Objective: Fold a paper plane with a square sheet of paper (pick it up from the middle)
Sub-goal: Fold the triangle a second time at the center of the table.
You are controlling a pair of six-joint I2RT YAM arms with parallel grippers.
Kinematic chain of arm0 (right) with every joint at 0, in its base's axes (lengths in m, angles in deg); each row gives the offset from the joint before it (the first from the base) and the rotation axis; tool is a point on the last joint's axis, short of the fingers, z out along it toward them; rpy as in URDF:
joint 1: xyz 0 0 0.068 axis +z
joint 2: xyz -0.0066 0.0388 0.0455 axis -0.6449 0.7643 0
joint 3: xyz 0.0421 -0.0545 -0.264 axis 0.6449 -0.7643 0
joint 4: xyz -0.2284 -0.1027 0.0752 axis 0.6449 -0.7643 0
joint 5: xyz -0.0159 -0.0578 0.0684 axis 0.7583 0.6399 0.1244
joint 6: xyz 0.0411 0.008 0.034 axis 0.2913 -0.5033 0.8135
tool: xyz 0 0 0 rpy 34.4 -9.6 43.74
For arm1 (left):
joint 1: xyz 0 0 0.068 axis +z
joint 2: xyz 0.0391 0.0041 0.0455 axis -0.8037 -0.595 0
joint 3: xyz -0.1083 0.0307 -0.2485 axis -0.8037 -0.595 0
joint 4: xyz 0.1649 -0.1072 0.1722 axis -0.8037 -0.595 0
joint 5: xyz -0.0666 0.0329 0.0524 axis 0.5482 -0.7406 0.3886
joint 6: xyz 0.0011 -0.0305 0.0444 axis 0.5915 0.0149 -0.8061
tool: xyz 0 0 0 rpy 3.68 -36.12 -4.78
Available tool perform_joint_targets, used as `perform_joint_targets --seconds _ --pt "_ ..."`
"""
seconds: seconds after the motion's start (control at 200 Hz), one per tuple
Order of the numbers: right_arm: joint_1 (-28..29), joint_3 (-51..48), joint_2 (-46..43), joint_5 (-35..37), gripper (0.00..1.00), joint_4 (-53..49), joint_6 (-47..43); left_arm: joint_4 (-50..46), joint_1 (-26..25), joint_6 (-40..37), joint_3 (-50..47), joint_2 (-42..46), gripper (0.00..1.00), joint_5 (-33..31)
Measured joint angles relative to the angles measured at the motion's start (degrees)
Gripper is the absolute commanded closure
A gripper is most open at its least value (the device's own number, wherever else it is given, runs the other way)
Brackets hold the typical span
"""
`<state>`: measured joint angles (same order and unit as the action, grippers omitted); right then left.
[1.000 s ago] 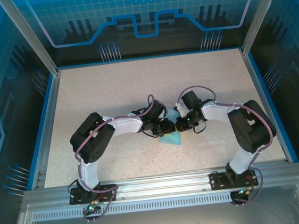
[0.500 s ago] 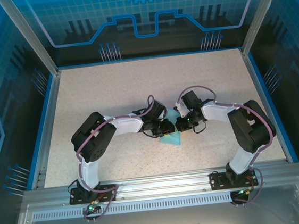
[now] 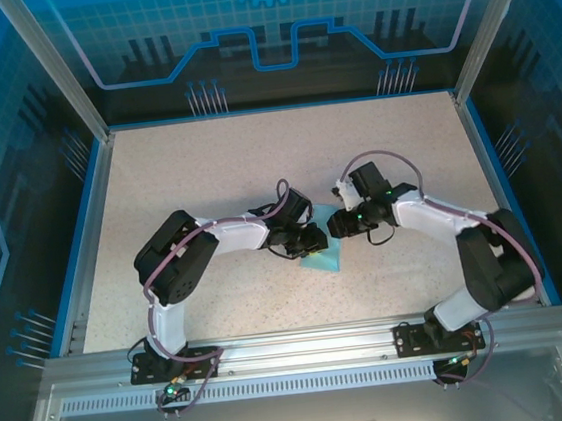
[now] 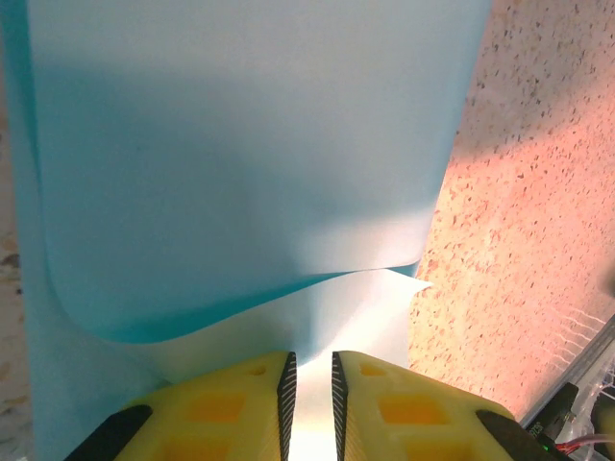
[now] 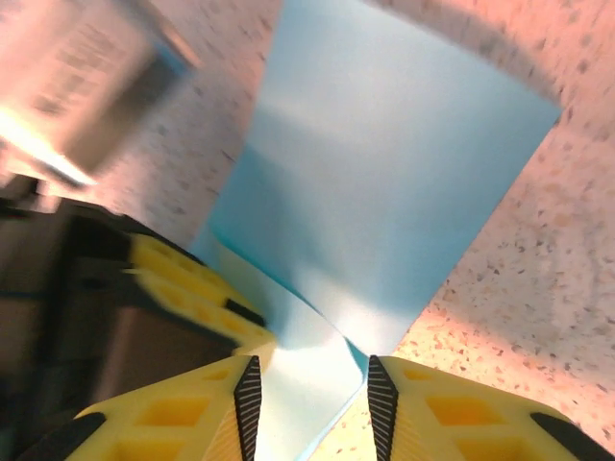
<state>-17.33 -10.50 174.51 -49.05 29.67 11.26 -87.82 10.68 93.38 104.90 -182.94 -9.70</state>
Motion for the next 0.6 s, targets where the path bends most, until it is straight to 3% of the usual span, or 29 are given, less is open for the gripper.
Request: perform_joint_targets --seconds 0.095,0.155,0.36,0.6 --pt "-0.07 -1.97 -3.96 -2.69 0.88 0.74 1.99 0.00 0.00 0.00 0.00 0.00 0.77 0.00" --pt "-0.11 -3.45 -4.55 -5.57 0.94 1.36 3.37 -0.04 0.00 0.00 0.00 0.00 0.77 0.00" --pt "0.07 -9.01 -3.87 -13.18 1.00 2.38 8.48 -0.11 0.00 -0.04 0.00 0.00 0.77 0.00" --pt "1.18 -9.75 -0.94 -16.37 0.99 3.93 10.58 -0.11 0.00 -0.04 0.00 0.00 0.77 0.00"
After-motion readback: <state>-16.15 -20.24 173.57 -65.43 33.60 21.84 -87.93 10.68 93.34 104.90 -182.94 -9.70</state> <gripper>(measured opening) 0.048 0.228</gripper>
